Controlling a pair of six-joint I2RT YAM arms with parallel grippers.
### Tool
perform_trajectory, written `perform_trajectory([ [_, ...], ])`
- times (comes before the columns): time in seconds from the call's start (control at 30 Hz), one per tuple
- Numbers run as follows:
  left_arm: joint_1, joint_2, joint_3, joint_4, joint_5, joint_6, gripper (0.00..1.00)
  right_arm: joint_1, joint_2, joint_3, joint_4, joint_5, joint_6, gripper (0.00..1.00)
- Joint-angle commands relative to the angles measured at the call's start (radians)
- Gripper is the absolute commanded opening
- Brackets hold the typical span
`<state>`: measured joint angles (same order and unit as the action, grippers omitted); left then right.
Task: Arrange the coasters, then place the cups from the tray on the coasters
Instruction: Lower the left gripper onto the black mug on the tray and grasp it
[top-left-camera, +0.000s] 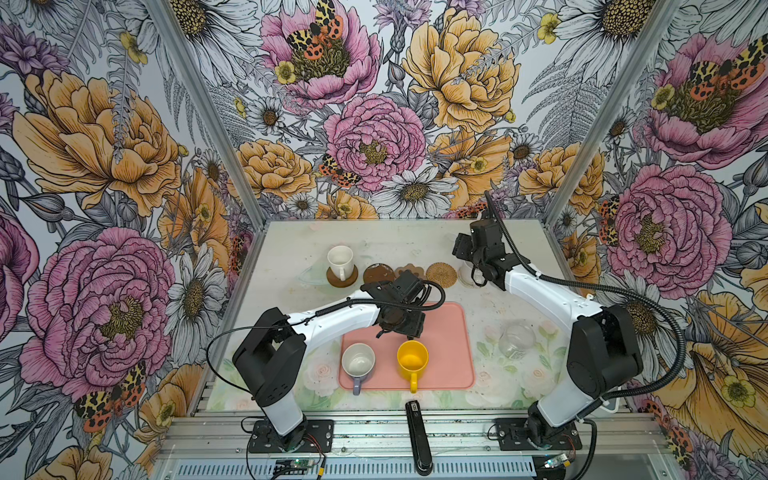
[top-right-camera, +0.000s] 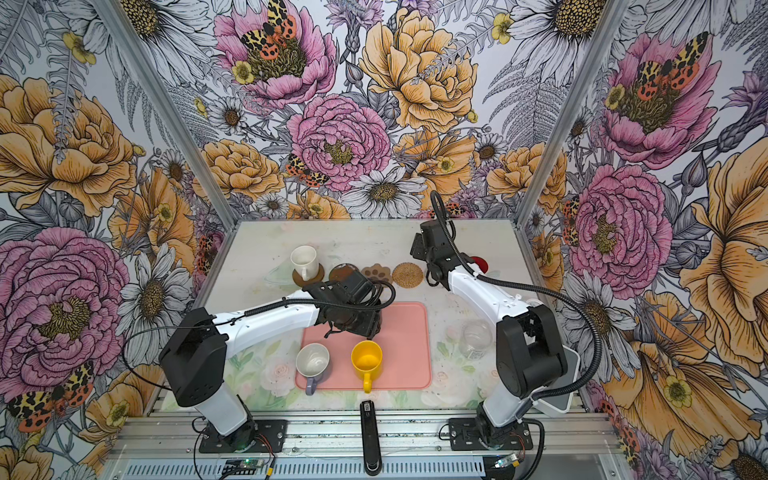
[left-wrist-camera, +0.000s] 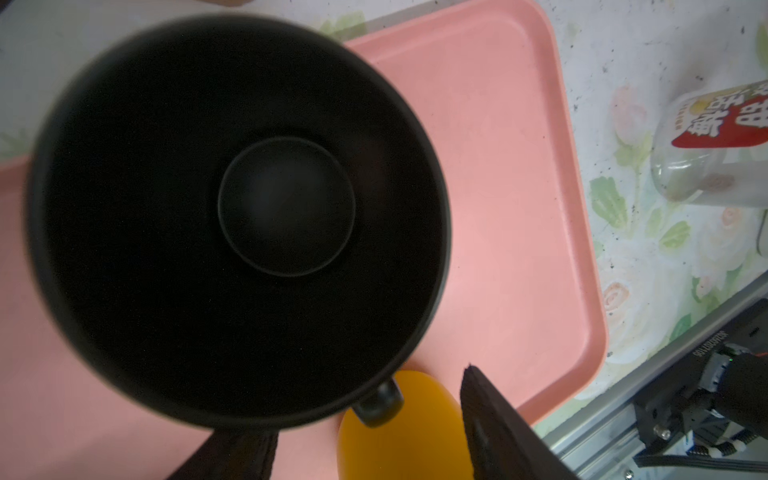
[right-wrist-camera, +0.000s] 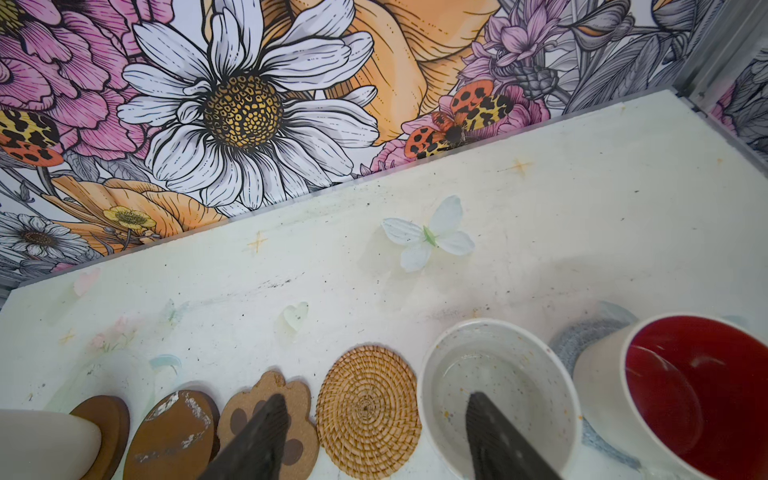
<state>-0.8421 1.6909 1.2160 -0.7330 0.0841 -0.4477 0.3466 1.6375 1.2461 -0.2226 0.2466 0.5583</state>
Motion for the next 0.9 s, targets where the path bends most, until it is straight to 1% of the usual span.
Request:
perform_trajectory([
  [0.0,0.007,0.014,0.030,0.003,0.014,-0.029,0.69,-0.005,-0.021,-0.008,0.031,0.011,0.012,0.70],
  [0.53,0.037,0.064,0.043,0.004,-0.020,-0.054,0.67,-0.015,-0.008,-0.010,0.037,-0.002,0.018,0.70],
  [0.87,0.042,0.091,0.053,0.003,-0.037,-0.065,0.60,-0.021,-0.002,-0.010,0.042,-0.009,0.018,0.70],
])
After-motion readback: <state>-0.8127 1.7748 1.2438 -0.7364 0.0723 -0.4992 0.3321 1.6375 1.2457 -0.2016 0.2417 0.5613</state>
